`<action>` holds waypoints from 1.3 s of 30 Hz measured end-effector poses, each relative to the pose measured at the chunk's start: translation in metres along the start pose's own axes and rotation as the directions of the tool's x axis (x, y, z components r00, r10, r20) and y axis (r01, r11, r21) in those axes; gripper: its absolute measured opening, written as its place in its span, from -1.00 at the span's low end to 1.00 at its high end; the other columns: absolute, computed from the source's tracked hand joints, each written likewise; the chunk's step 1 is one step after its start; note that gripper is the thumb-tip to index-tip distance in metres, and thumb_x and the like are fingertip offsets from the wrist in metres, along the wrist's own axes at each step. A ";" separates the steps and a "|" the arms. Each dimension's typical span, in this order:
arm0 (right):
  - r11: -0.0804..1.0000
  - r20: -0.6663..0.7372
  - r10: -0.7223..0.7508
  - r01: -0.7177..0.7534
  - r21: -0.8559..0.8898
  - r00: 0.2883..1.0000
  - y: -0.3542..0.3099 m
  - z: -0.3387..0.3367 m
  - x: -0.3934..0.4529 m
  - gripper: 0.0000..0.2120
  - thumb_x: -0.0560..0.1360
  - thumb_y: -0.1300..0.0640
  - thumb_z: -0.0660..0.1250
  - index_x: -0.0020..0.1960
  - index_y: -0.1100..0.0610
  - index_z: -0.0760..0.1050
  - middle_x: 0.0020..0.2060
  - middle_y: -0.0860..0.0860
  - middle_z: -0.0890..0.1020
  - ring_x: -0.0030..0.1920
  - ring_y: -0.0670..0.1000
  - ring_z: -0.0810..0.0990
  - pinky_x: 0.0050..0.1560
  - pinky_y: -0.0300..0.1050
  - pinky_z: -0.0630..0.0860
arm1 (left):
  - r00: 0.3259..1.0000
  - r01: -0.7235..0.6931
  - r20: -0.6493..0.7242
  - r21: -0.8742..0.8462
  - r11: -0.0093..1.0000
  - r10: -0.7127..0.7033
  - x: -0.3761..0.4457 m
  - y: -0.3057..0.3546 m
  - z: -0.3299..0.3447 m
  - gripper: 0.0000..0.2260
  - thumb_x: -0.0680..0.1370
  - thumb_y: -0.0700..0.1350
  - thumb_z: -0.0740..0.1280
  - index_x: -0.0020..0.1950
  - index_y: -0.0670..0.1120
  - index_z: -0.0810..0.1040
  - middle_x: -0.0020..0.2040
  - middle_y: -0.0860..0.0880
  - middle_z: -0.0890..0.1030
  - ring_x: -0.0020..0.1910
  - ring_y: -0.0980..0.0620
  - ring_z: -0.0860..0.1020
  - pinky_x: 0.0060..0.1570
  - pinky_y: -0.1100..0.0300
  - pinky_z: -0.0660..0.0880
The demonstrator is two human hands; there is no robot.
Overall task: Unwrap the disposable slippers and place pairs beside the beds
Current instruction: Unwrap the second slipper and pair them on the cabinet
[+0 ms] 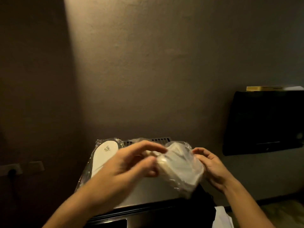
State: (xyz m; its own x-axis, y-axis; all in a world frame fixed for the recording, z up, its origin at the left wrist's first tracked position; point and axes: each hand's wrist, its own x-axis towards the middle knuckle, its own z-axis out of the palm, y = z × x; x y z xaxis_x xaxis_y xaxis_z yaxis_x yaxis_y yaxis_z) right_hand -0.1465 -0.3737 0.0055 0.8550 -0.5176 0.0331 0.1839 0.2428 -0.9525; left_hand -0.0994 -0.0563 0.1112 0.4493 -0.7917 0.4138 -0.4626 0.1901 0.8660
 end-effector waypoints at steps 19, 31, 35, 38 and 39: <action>-0.056 0.403 -0.888 0.816 -0.575 0.223 -0.032 0.087 -0.105 -0.86 0.58 0.10 0.46 0.13 -0.02 0.70 0.40 0.03 0.53 0.27 -0.03 0.60 0.20 -0.23 0.53 | 0.868 0.144 -0.469 -0.079 0.986 -0.164 0.027 -0.148 -0.037 -0.68 0.45 -0.15 0.52 0.12 0.10 0.55 0.08 -0.12 0.72 0.11 -0.13 0.69 -0.12 0.22 0.66; -0.115 0.604 -0.783 0.921 -0.372 0.146 -0.032 0.088 -0.114 -0.72 0.58 0.13 0.45 0.20 0.05 0.40 0.41 0.04 0.49 0.14 0.04 0.69 0.05 -0.03 0.64 | 0.784 -0.458 0.090 0.751 0.476 0.614 0.007 -0.017 0.004 -0.32 0.54 0.16 0.42 0.61 0.07 0.28 0.48 -0.04 0.49 0.51 0.19 0.38 0.48 -0.05 0.33; -0.006 0.571 -0.789 0.927 -0.375 0.226 -0.026 0.081 -0.113 -0.64 0.57 0.05 0.46 0.28 0.13 0.46 0.31 0.03 0.59 0.26 0.03 0.66 0.17 0.00 0.63 | 0.756 -0.449 0.086 0.789 0.419 0.649 -0.016 -0.024 0.007 -0.72 0.47 -0.16 0.53 0.17 -0.12 0.71 0.13 -0.06 0.68 0.14 0.09 0.64 0.07 0.15 0.59; 0.046 0.569 -0.763 0.903 -0.426 0.308 -0.028 0.075 -0.106 -0.68 0.55 0.07 0.50 0.25 0.14 0.58 0.18 -0.03 0.69 0.19 -0.04 0.68 0.10 0.02 0.64 | 0.728 -0.466 0.030 0.754 0.463 0.685 -0.021 -0.038 0.009 -0.66 0.41 -0.24 0.56 0.18 -0.08 0.70 0.16 -0.05 0.66 0.18 0.04 0.64 0.15 0.19 0.57; 0.044 0.573 -0.755 0.898 -0.438 0.317 -0.030 0.074 -0.104 -0.71 0.55 0.09 0.51 0.22 0.17 0.62 0.15 -0.02 0.71 0.16 -0.04 0.70 0.06 0.01 0.65 | 0.726 -0.487 0.024 0.724 0.488 0.688 -0.017 -0.040 0.008 -0.65 0.44 -0.21 0.57 0.20 -0.08 0.67 0.19 -0.04 0.64 0.20 0.03 0.63 0.18 0.19 0.56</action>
State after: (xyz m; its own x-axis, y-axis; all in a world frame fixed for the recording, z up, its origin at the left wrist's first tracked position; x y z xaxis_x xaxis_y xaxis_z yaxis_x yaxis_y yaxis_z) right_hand -0.2051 -0.2667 0.0528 0.4100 0.1231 0.9037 0.5634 -0.8134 -0.1449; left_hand -0.0948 -0.0550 0.0673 -0.0105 -0.4577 0.8891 -0.9982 0.0579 0.0180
